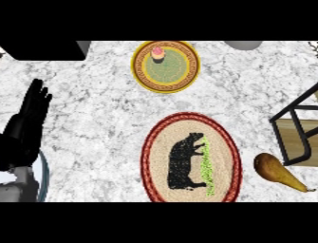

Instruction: Pick the lemon from the placemat and place it in the tiered shelf

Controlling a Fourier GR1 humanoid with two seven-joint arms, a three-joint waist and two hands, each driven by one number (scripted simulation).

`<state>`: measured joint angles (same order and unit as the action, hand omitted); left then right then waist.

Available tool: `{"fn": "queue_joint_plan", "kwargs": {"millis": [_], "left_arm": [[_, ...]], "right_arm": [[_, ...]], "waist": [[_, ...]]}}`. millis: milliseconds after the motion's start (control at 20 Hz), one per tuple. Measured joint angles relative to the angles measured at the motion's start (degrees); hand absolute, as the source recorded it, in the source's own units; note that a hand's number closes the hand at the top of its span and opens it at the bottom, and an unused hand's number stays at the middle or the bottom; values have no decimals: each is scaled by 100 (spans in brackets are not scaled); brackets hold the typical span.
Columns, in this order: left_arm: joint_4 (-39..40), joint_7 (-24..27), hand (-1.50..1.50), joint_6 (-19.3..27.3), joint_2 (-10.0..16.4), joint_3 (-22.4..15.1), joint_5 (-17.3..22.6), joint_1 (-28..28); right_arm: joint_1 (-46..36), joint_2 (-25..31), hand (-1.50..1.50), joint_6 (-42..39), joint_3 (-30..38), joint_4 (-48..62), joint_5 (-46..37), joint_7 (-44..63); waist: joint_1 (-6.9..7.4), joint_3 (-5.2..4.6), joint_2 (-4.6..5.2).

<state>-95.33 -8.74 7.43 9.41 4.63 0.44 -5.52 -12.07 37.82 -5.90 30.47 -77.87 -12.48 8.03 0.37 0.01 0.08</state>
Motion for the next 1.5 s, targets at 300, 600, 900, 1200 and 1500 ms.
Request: {"fn": "queue_joint_plan", "kwargs": {"millis": [300, 600, 900, 1200, 1500], "left_arm": [[-88, -35, 0, 32, -78, -45, -109, 40], [-58, -86, 0, 95, -173, -80, -200, 6], [-148, -34, 0, -51, -110, 4, -104, 159], [-151, -34, 0, 13, -155, 9, -167, 146], [-209, -131, 0, 13, -179, 6, -160, 144]], "right_arm": [[-337, 17, -150, -115, -63, 621, 84, -310], [-515, 91, -150, -304, 145, 763, 450, -426], [-675, 390, -150, -520, 761, 799, 1134, -176], [-470, 1052, -150, -678, 1596, 1218, 1583, 156], [63, 1932, -150, -1335, 2443, 2309, 1935, -74]], "waist": [[-31, -34, -43], [-58, 1, -26], [-48, 1, -20], [-71, -1, -18], [-85, 3, -13]]}}
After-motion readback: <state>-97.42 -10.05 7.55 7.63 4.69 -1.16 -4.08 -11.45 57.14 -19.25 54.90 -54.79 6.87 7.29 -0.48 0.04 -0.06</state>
